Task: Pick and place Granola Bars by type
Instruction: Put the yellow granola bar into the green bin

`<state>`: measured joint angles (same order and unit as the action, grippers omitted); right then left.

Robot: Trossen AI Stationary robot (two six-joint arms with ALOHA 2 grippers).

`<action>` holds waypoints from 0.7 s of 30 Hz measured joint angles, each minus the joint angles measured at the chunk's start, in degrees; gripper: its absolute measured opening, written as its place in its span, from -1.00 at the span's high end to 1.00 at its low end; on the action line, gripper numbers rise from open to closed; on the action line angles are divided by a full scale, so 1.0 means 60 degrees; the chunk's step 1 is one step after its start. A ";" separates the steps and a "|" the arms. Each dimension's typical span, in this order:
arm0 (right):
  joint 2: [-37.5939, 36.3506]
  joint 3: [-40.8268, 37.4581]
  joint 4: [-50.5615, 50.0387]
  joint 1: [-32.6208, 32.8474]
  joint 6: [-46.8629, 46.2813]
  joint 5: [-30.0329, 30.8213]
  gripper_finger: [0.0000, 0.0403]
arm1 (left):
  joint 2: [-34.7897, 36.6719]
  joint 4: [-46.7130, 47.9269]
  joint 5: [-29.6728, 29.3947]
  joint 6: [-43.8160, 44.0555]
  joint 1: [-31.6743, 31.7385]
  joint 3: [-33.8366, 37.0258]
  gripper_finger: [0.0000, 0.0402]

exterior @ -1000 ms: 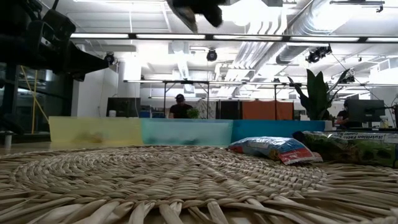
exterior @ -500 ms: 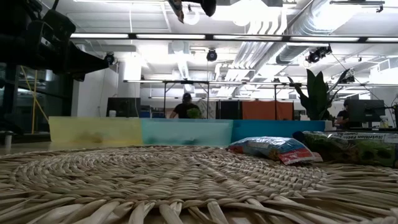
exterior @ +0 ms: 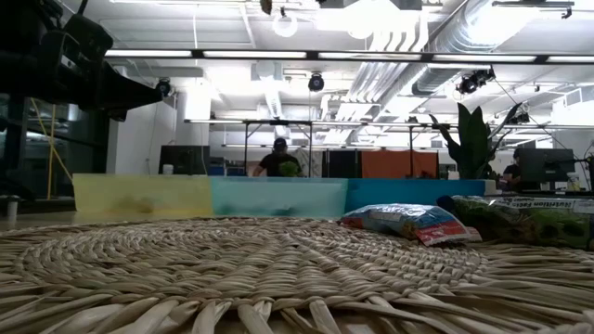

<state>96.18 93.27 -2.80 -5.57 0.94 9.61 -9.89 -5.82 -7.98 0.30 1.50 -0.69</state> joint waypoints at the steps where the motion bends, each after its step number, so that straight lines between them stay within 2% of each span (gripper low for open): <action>1: 0.0001 0.0163 -0.0064 -0.0069 0.0102 0.0314 0.61 | 0.0003 -0.0004 -0.0001 0.0003 0.0000 0.0000 1.00; 7: 0.0127 0.1312 -0.1129 -0.0853 -0.0186 0.2024 0.61 | 0.0001 -0.0002 0.0001 0.0003 0.0000 0.0000 1.00; 10: 0.0373 0.1899 -0.2020 -0.1347 -0.0760 0.2405 0.61 | 0.0003 0.0000 0.0000 0.0002 -0.0002 0.0000 1.00; 16: 0.1081 0.2614 -0.3180 -0.2285 -0.2343 0.2101 0.61 | 0.0002 -0.0003 -0.0001 0.0002 0.0000 0.0000 1.00; 21: 0.1844 0.2609 -0.3985 -0.2730 -0.3699 0.1815 0.61 | 0.0001 0.0000 0.0000 0.0001 -0.0002 0.0000 1.00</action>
<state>107.24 108.92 -26.71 -21.95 -21.25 20.50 -9.88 -5.82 -7.98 0.30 1.48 -0.69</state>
